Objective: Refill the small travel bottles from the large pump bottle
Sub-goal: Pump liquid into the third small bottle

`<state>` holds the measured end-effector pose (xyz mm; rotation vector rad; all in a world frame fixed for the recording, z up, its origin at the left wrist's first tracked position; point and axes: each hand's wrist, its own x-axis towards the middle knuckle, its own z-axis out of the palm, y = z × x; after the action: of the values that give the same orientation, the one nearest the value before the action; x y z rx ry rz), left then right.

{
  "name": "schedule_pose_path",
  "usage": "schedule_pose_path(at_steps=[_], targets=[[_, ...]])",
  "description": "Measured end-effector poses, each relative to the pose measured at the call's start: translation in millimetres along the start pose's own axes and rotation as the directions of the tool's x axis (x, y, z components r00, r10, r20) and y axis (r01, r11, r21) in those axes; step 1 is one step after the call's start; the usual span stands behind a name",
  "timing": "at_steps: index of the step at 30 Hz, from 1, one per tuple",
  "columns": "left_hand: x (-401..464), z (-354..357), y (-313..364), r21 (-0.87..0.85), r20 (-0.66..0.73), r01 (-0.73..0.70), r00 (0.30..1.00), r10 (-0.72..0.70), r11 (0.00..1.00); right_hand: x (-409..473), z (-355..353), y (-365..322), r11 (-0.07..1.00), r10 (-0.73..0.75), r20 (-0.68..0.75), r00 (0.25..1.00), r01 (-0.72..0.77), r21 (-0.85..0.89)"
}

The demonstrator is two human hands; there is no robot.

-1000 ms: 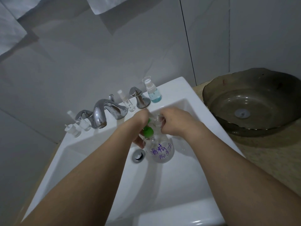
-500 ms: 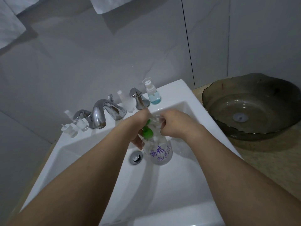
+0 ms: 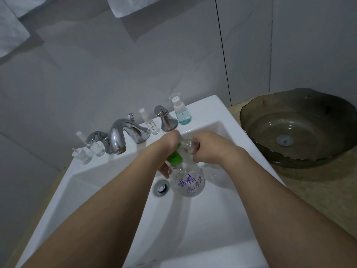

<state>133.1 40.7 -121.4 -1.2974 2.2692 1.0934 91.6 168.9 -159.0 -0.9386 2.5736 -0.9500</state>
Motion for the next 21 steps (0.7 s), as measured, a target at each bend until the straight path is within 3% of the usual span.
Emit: schedule_pose_path(at_steps=[5,21], targets=[[1,6,-3,-0.027,-0.049,-0.021,0.999,0.019,0.999,2,2,1,0.999,0.019,0.034,0.999,-0.018,-0.028],[7,-5,-1,0.001,-0.002,-0.022,1.0,0.022,1.0,2,1,-1,0.999,0.011,0.013,1.0,-0.01,-0.035]])
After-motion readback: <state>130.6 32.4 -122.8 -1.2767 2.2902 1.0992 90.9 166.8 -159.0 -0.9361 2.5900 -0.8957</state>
